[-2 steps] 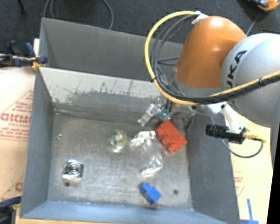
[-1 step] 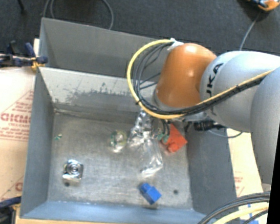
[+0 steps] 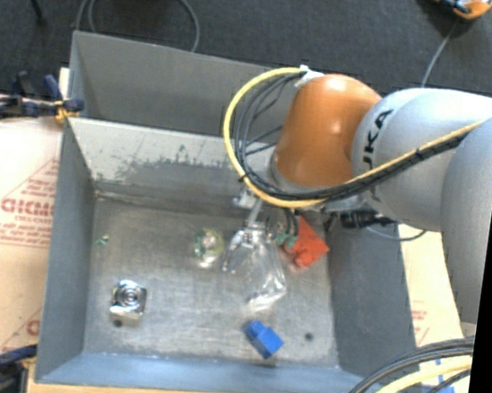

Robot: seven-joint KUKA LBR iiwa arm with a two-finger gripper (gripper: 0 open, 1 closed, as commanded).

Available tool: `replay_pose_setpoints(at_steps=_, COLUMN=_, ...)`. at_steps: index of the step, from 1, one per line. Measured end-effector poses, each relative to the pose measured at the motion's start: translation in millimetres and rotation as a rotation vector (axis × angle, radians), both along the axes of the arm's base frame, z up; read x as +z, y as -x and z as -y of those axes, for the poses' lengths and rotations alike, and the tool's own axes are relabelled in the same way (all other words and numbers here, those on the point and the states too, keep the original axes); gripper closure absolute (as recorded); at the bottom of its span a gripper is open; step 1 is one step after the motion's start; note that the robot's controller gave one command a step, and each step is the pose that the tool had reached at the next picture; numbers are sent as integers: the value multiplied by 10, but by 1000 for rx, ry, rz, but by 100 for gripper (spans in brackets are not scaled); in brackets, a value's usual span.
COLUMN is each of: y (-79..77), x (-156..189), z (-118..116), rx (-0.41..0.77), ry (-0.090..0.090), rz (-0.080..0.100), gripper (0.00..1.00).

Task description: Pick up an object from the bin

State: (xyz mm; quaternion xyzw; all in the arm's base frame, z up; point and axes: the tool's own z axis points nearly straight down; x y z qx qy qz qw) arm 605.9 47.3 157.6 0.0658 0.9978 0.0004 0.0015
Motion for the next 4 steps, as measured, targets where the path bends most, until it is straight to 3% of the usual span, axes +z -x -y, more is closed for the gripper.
replay_pose_setpoints(at_steps=1, y=-270, x=-807, z=108, rx=64, ry=2, rz=2, gripper=0)
replay_pose_setpoints(at_steps=2, y=-101, x=-816, z=-190, rx=-147, ry=0, rz=15, gripper=0)
replay_pose_setpoints(at_steps=3, y=-110, x=-805, z=-196, rx=-148, ry=-2, rz=17, gripper=100)
replay_pose_setpoints(at_steps=4, y=350, x=702, z=-342, rx=-72, ry=0, rz=8, gripper=100)
